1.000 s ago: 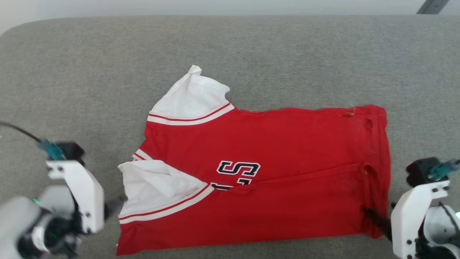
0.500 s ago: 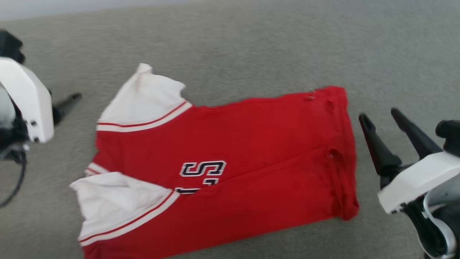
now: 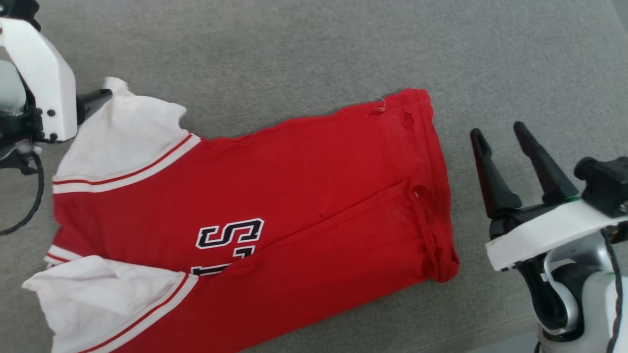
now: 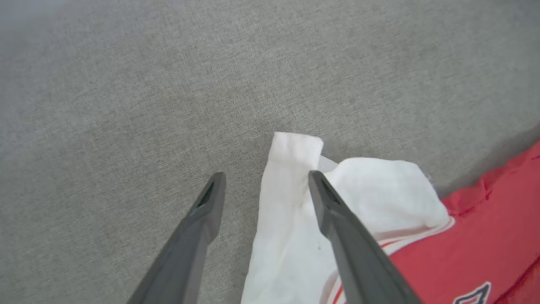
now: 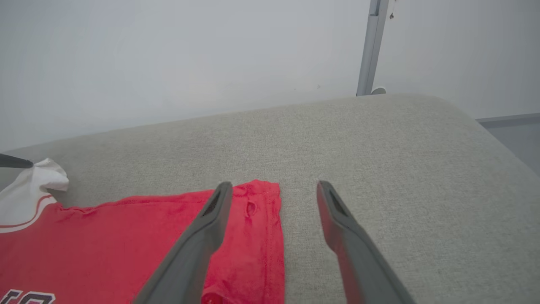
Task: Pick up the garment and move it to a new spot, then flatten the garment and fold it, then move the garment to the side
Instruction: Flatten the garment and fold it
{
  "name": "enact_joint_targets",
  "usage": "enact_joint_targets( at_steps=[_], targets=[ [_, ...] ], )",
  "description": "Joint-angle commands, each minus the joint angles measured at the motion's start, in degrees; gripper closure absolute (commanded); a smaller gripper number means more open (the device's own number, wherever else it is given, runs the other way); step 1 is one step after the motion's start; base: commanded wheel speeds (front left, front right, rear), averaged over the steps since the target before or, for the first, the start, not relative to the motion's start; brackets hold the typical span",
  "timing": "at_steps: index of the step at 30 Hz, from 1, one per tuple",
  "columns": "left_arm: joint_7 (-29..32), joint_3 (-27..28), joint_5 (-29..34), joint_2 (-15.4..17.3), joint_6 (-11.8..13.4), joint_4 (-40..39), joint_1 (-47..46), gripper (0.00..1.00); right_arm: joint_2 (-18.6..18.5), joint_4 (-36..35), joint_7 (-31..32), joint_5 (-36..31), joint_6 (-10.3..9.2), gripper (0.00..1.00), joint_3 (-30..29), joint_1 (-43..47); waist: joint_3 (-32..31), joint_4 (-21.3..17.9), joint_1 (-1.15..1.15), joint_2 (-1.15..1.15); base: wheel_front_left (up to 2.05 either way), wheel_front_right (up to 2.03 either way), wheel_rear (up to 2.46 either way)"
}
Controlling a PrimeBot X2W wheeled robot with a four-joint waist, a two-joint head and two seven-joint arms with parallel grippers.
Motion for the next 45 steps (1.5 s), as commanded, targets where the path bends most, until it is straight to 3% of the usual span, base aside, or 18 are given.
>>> enact_joint_targets(
  at_steps=[1,10,11,12,20,27,38,39,40,45],
  targets=[
    [0.3,-0.3,1.3,-0.4,-0.2,0.8,-1.1,0.0,0.1,0.4,-0.5,0.3,0.0,0.0,0.3,-1.0,0.7,-0.6,0.0,0.0,0.0,0.0,0.0],
    [3.2,-4.5,4.0,-3.9,-1.3,8.0,-2.6,0.0,0.0,4.2,1.1,0.0,0.0,0.0,3.9,-3.9,2.8,-1.4,0.0,0.0,0.0,0.0,0.0],
    [3.9,-5.5,4.9,-4.2,-1.5,9.9,-2.7,0.07,0.1,5.4,2.8,-1.0,0.0,0.0,4.9,-5.4,3.1,-1.3,0.0,0.0,0.0,0.0,0.0],
    [4.2,-5.8,4.6,-4.5,-1.6,10.8,-2.7,1.0,0.1,6.1,3.9,-1.1,0.0,0.0,5.3,-6.3,3.2,-1.3,0.0,0.0,0.0,0.0,0.0],
    [3.9,-6.4,5.1,-7.6,-3.5,14.2,-5.7,1.0,-0.9,13.9,14.2,-1.1,0.0,0.0,6.4,-16.1,4.0,0.1,0.0,0.0,0.0,0.0,0.0],
    [2.0,-6.7,6.0,-10.9,-5.6,16.9,-8.7,1.0,-4.4,24.2,25.7,-0.7,0.0,0.0,8.5,-26.3,4.2,2.3,0.0,0.0,0.0,0.0,0.0],
    [-1.7,-6.7,5.4,-14.6,-8.3,20.8,-10.3,1.0,-7.7,39.8,39.8,4.2,0.03,0.0,17.7,-33.2,3.8,4.6,0.0,0.0,0.0,0.0,0.0],
    [-2.1,-6.7,5.6,-14.8,-8.4,21.2,-10.4,1.0,-8.4,40.4,40.5,5.0,0.07,0.84,19.3,-33.4,3.6,4.8,0.0,0.0,0.0,0.0,0.0],
    [-2.5,-6.8,5.6,-15.0,-8.6,21.5,-10.4,1.0,-9.1,40.7,40.2,5.8,0.08,1.0,19.5,-33.7,3.4,5.2,0.0,0.0,0.0,0.0,0.0],
    [-4.9,-6.0,4.9,-16.0,-9.0,22.7,-10.6,1.0,-12.7,39.8,37.8,7.4,0.0,1.0,19.6,-34.9,1.2,6.9,0.0,0.0,0.0,0.0,0.0]
  ],
)
